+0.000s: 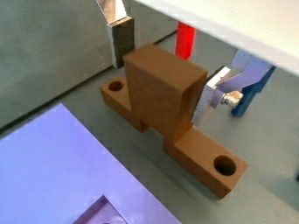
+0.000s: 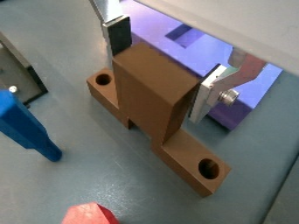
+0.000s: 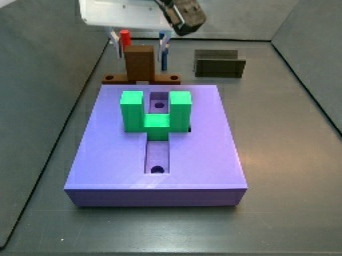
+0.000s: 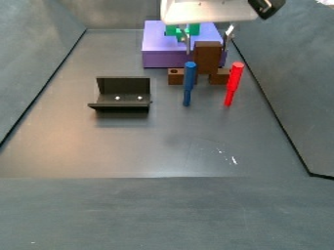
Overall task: Pick up the brown object. Move up. Move to above the board. Insert the brown object.
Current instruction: Pick up the brown object.
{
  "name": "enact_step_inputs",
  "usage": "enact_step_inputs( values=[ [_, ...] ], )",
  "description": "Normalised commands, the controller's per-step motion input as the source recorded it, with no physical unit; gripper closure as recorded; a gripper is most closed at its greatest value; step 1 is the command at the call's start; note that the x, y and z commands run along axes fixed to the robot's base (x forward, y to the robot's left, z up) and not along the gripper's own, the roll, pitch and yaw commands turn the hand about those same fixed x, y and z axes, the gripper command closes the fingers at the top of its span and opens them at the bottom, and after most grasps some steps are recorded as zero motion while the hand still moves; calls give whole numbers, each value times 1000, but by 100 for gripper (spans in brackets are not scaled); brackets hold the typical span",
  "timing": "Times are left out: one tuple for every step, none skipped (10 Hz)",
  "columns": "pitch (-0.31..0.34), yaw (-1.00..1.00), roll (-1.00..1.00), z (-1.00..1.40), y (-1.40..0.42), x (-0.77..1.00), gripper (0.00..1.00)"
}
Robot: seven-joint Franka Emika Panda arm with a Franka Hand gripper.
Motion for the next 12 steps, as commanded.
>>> enact_step_inputs(
  values=[
    [9, 149, 173, -323, 20, 0, 0],
    [3, 154, 113, -271, 74, 0, 0],
    [0, 94, 51, -111, 0, 0, 0],
    [26, 0, 53, -94, 0, 0, 0],
    [21, 0, 43, -43, 0, 0, 0],
    [0, 0, 0, 0, 0, 0, 0],
    [0, 0, 0, 0, 0, 0, 100],
    [0, 0, 0, 0, 0, 0, 100],
    [0, 0, 0, 0, 0, 0, 100],
    [0, 0, 0, 0, 0, 0, 100],
    [0, 0, 0, 0, 0, 0, 100],
    [0, 0, 0, 0, 0, 0, 100]
  ],
)
